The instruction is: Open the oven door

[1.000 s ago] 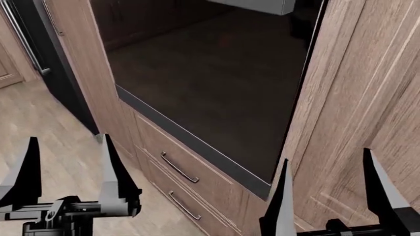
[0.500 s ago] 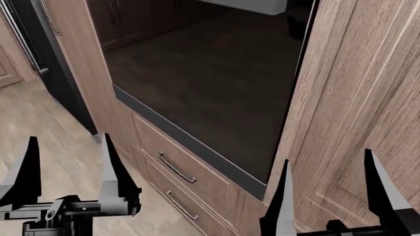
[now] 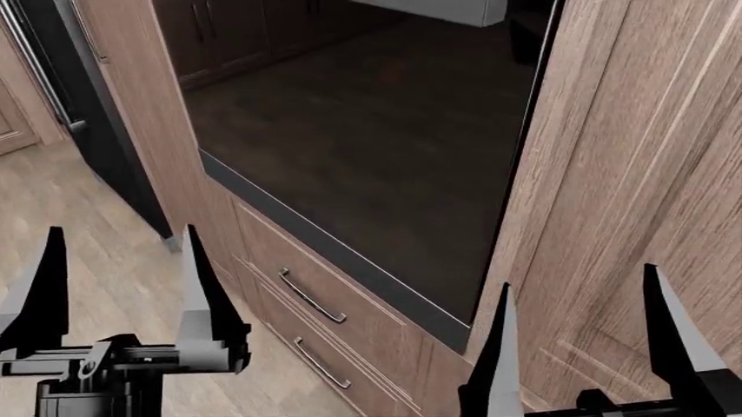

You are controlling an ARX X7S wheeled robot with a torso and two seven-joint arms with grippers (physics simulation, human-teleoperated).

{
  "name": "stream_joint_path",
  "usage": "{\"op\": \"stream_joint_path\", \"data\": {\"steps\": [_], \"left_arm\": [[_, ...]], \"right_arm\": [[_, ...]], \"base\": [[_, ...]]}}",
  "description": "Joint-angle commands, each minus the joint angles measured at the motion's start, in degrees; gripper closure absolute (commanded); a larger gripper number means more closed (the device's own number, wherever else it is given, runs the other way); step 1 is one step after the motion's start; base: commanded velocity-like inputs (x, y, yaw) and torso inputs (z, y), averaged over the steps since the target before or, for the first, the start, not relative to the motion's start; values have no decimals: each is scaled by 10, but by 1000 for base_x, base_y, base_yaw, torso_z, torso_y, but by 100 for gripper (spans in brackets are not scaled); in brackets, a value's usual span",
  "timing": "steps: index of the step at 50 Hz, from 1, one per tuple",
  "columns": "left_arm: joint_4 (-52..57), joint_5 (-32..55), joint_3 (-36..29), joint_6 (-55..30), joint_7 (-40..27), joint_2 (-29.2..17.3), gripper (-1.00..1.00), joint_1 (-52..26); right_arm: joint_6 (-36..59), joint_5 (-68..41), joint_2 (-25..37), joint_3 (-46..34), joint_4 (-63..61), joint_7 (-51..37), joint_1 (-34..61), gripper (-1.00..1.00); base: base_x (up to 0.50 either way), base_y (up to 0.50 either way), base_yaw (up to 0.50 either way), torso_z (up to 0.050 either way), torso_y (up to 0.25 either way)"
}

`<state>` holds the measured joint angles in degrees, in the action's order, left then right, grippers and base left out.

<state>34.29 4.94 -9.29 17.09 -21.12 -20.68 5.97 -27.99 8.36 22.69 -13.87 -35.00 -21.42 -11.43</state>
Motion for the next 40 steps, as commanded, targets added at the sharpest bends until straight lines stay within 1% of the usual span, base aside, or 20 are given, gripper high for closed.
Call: {"op": "stream_joint_path", "data": {"steps": [1,8,14,21,25,33,40], "left_arm": [[23,-18,0,-35,23,-32,-100,-44],[40,-16,-10,-64,74,-75,-100,-110],[41,-15,-28,-77,141,-122,-100,-189],[6,-24,-65,-80,225,-157,-100,-301],[-16,-34,-80,-80,257,-164,-100,-355],[-52,-35,-101,-70,322,-187,-100,-435],[-94,-42,-123,-66,366,-183,-100,-510]], "right_arm": [[-1,-1,2,-1,-1,-2,-1,-100],[1,-5,3,0,1,-4,3,-100],[0,-6,5,-1,4,-4,4,-100],[-1,-6,7,0,3,-6,3,-100],[-2,-6,8,0,4,-7,3,-100],[0,-6,8,-2,4,-7,4,-100],[1,-5,8,-4,4,-8,5,-100]], "base": [[0,0,0,0,0],[0,0,0,0,0],[0,0,0,0,0],[0,0,0,0,0],[0,0,0,0,0],[0,0,0,0,0],[0,0,0,0,0]]}}
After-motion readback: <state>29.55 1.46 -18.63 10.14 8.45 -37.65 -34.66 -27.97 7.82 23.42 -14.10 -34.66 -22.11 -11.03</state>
